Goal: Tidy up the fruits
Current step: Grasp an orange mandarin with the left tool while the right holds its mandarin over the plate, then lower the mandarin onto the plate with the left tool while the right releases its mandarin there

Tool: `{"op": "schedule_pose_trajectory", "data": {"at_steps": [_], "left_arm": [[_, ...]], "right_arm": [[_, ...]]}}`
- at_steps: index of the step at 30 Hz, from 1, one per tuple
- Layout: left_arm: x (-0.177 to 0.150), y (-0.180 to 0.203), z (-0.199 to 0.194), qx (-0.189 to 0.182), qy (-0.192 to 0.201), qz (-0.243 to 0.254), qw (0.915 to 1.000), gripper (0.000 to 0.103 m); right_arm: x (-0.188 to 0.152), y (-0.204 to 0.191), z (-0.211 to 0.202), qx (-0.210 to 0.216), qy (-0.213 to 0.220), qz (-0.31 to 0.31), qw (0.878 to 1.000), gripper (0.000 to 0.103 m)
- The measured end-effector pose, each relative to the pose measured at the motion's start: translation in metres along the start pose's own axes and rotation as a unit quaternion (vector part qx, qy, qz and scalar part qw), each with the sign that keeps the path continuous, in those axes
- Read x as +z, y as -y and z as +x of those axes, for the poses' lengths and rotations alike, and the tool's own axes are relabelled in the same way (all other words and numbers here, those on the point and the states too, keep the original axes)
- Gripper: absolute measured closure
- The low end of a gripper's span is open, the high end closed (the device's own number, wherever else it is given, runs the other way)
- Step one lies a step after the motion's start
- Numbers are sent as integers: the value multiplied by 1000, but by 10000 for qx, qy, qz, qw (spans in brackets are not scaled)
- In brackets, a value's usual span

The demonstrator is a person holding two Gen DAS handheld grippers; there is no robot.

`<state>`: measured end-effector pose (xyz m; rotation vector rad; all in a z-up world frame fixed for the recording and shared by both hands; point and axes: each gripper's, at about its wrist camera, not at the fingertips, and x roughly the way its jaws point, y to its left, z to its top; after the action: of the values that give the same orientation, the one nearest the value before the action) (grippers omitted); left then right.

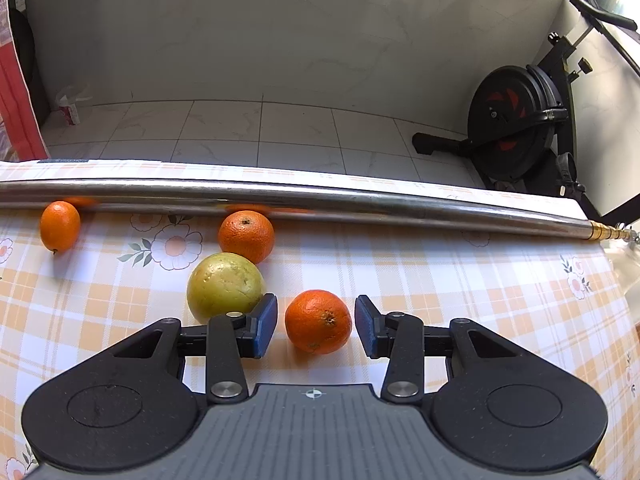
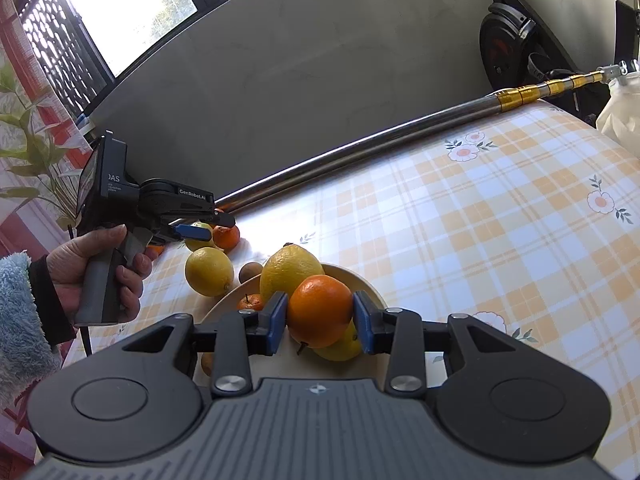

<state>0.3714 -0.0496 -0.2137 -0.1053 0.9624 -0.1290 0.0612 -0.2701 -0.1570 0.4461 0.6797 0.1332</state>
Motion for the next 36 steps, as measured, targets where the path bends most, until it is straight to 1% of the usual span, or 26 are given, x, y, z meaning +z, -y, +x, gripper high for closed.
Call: {"op": "schedule_pose_trajectory", "data": {"at_steps": [5,7,10,13,19,22,26,28,32,36], "left_arm": [[-1,7,11,157,-59,226,9996,58],[-2,10,15,168,-35,298,9994,62],[-8,14,6,197,70,455,9987,62],[-14,13,-2,195,53,504,9985,62],[-23,8,-36,95,301,671,9972,62],[-31,8,-64,-31,486,817,9955,62],[-54,9,-106,-232,769,929,9924,62],[-69,14,-125,-347,833,992,9910,62],[-96,21,-143,-552,843,1079,9890,62],[-117,33,-148,-718,736,1309,9861,62]], "right_arm": [[-1,1,1,11,-19,42,10000,64],[-1,2,1,15,-29,60,10000,64],[-2,3,0,22,-26,88,10000,64],[-2,3,0,24,-33,107,9999,64],[-3,0,-3,16,-22,50,10000,64],[-5,-2,-6,-9,-18,-2,10000,64],[-7,-5,-10,-32,-24,-48,10000,64],[-9,-5,-12,-45,-52,-57,10000,64],[-13,-5,-15,-70,-107,-69,9999,64],[-15,-5,-18,-95,-123,-45,9999,64]]}}
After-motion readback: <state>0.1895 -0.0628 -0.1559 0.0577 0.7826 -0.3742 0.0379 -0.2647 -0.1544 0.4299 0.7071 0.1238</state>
